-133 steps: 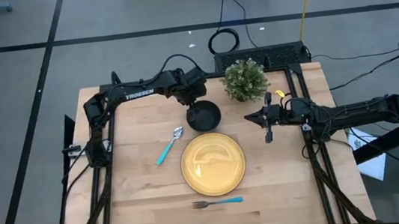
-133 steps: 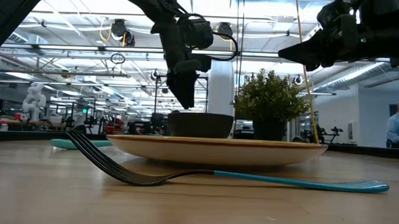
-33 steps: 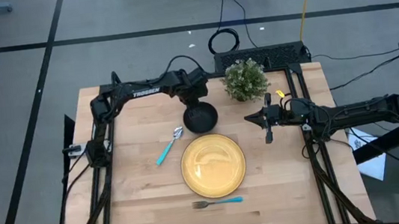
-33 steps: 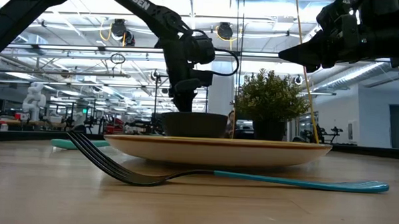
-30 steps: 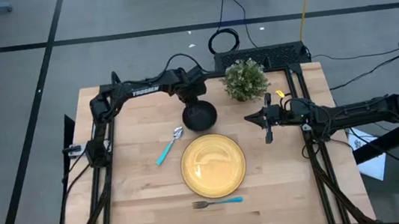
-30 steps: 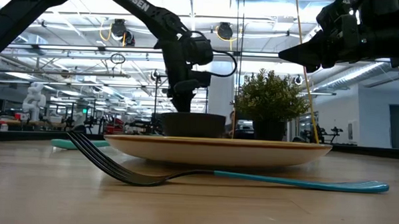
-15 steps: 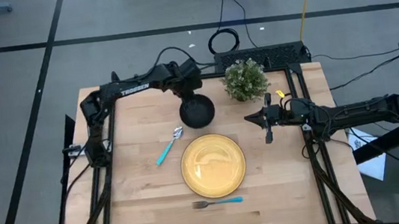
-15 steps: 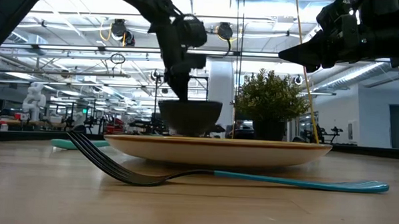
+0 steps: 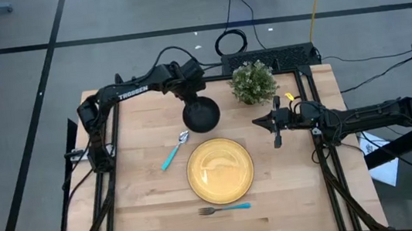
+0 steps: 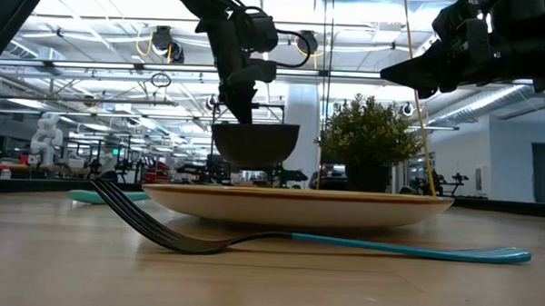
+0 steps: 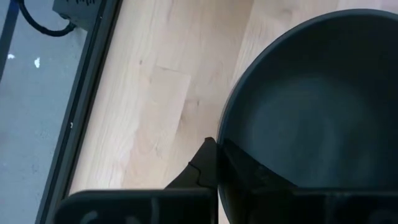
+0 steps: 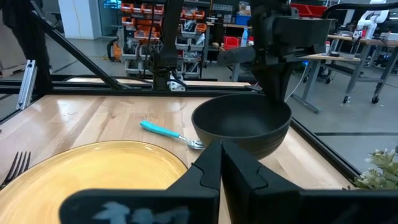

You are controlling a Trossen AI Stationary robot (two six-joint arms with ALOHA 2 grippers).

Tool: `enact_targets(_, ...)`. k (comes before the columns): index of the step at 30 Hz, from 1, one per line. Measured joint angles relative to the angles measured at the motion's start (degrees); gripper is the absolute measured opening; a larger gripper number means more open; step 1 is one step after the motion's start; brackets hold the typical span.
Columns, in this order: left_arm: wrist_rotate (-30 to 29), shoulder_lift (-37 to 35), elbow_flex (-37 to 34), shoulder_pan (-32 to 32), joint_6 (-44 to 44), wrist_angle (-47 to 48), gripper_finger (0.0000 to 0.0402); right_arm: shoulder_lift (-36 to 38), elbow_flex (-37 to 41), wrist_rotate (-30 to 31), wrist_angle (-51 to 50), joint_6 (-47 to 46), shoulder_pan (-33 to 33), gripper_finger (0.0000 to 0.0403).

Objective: Set table place
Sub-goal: Put the black bowl on the yellow plate

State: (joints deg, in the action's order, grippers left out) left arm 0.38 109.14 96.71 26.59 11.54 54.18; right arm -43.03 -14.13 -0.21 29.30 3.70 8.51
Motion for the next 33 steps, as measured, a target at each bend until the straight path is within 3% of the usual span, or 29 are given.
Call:
enact_targets(11, 0.1, 0.0, 0.0, 0.0, -0.1, -0.2, 0.0004, 0.0, 0.0, 0.0, 0.0, 0.0, 0.0, 0.0)
enact_targets(16, 3.1, 0.0, 0.0, -0.4, -0.2, 0.4, 0.0004, 0.0, 0.0, 0.0, 0.0, 0.0, 0.0, 0.0)
enact_targets(33, 6.9, 0.0, 2.0, -7.9, -1.4, 4.9, 0.0004, 0.0, 0.0, 0.0, 0.0, 0.0, 0.0, 0.0)
